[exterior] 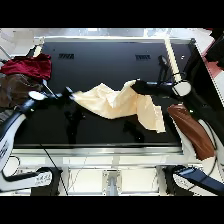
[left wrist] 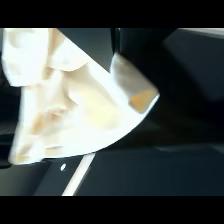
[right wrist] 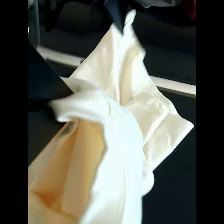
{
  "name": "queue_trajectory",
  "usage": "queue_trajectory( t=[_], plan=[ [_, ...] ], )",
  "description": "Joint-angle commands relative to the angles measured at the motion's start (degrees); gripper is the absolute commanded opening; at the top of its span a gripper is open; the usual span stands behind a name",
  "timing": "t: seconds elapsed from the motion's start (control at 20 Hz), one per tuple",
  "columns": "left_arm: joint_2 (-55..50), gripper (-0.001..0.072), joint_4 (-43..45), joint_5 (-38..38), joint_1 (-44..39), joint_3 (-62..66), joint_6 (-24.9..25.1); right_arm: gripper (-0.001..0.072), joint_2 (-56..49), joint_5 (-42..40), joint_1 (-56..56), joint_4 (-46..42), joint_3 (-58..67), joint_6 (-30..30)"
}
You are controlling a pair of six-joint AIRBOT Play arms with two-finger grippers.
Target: Fold the shirts.
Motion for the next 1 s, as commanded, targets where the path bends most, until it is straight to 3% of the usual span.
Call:
queue_trajectory(
  t=[0.0, 0.15, 0.25, 0.45, 0.55, 0.7, 0.95],
  plan=[
    [12.2, 0.0009, -1.0, 0.2, 4.8, 4.9, 10.6, 0.0014, 10.3, 7.2, 0.0, -13.7, 4.0, 0.9],
    [28.2, 0.0009, -1.0, 1.9, 11.1, 7.7, 15.3, 0.0015, 21.4, 15.1, 0.0, -18.7, 9.2, 2.7],
    [37.9, 0.0007, -0.5, 2.8, 14.3, 9.8, 18.2, 0.0014, 27.5, 15.1, 0.0, -17.8, 13.0, 3.5],
    [49.3, 0.0007, 5.9, 1.3, 15.5, 18.0, 18.3, 0.0013, 31.4, 15.1, 0.0, -15.5, 24.3, 3.5],
    [49.7, 0.0006, 11.1, -1.2, 15.5, 23.6, 16.7, 0.0012, 30.7, 15.0, 0.0, -15.7, 29.3, 3.1],
    [44.8, 0.0006, 21.2, -5.9, 15.5, 28.6, 10.1, 0.0011, 28.4, 15.7, 0.0, -17.4, 31.9, 3.1],
    [26.2, 0.0006, 24.4, -13.6, 13.8, 28.8, 8.2, 0.0012, 12.5, 30.3, 0.0, -18.2, 27.9, 5.0]
  ],
)
